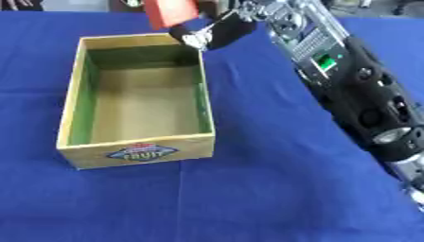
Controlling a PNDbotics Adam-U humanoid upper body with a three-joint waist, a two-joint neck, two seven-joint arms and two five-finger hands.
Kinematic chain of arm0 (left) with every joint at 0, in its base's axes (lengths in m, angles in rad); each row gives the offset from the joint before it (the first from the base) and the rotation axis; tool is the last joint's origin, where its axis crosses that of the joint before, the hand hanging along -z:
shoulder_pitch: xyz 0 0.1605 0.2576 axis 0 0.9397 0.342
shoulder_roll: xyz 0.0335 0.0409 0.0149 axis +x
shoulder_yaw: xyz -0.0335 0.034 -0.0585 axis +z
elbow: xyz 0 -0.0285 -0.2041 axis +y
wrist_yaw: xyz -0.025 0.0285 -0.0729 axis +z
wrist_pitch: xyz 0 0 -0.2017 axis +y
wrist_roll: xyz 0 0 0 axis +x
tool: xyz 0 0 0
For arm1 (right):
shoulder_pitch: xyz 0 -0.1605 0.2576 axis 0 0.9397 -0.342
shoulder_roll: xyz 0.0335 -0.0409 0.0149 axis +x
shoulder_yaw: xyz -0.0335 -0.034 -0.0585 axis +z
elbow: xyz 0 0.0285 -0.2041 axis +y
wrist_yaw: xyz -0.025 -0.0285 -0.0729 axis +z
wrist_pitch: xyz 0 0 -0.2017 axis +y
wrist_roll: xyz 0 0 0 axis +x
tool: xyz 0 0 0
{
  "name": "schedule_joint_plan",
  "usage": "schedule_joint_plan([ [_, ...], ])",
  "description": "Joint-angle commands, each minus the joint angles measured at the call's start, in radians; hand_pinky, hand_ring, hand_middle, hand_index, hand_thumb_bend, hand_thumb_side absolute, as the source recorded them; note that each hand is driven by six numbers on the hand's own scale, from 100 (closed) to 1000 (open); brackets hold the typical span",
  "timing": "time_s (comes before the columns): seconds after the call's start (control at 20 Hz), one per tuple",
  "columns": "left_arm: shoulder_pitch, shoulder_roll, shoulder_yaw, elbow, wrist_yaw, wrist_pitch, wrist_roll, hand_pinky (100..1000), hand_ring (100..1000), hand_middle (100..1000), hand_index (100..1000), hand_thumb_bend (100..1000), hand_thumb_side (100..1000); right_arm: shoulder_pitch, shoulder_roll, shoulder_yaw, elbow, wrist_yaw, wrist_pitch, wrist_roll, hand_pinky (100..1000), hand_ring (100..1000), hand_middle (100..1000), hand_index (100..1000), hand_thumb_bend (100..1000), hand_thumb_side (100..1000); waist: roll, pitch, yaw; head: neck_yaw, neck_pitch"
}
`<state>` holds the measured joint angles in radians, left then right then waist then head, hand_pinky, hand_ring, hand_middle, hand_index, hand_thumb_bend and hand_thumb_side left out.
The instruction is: Pick up objects on the table and place them in the box.
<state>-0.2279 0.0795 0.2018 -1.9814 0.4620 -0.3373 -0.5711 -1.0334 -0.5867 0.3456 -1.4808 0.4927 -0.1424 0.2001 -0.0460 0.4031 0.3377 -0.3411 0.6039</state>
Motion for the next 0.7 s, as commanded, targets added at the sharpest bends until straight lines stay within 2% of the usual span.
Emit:
schedule_joint_plan([
  [0.05,-0.027,0.022,-0.029,-0.019,0.049,-0.022,-0.01,276,329,418,515,100,920,-0.029,0.027,0.011,0.066,0.052,-0.037,-0.002,695,619,100,138,100,140,0.003,-0.016,0.009,-0.019,-0.015],
  [0.25,-0.059,0.023,-0.059,-0.019,0.104,-0.043,-0.016,278,329,416,516,100,925,-0.03,0.077,0.028,0.135,0.104,-0.09,0.015,713,639,107,147,100,139,0.004,-0.01,0.026,-0.038,-0.017],
  [0.45,-0.063,0.024,-0.061,-0.019,0.163,-0.02,-0.046,279,330,417,516,100,936,-0.024,0.117,0.037,0.174,0.147,-0.133,0.058,722,678,125,164,100,160,0.006,-0.008,0.032,-0.041,-0.017],
  [0.55,-0.062,0.028,-0.055,-0.019,0.192,-0.006,-0.062,280,330,417,516,100,939,-0.021,0.125,0.039,0.185,0.168,-0.142,0.075,729,718,178,201,100,198,0.007,-0.009,0.033,-0.04,-0.014],
  [0.65,-0.06,0.031,-0.047,-0.019,0.22,0.006,-0.078,280,330,417,517,100,939,-0.019,0.126,0.045,0.193,0.195,-0.152,0.098,739,750,267,332,100,198,0.007,-0.009,0.033,-0.039,-0.014],
  [0.7,-0.06,0.032,-0.043,-0.019,0.23,0.012,-0.085,280,330,417,516,100,940,-0.016,0.127,0.048,0.197,0.21,-0.157,0.111,747,754,284,412,100,199,0.007,-0.009,0.032,-0.037,-0.015],
])
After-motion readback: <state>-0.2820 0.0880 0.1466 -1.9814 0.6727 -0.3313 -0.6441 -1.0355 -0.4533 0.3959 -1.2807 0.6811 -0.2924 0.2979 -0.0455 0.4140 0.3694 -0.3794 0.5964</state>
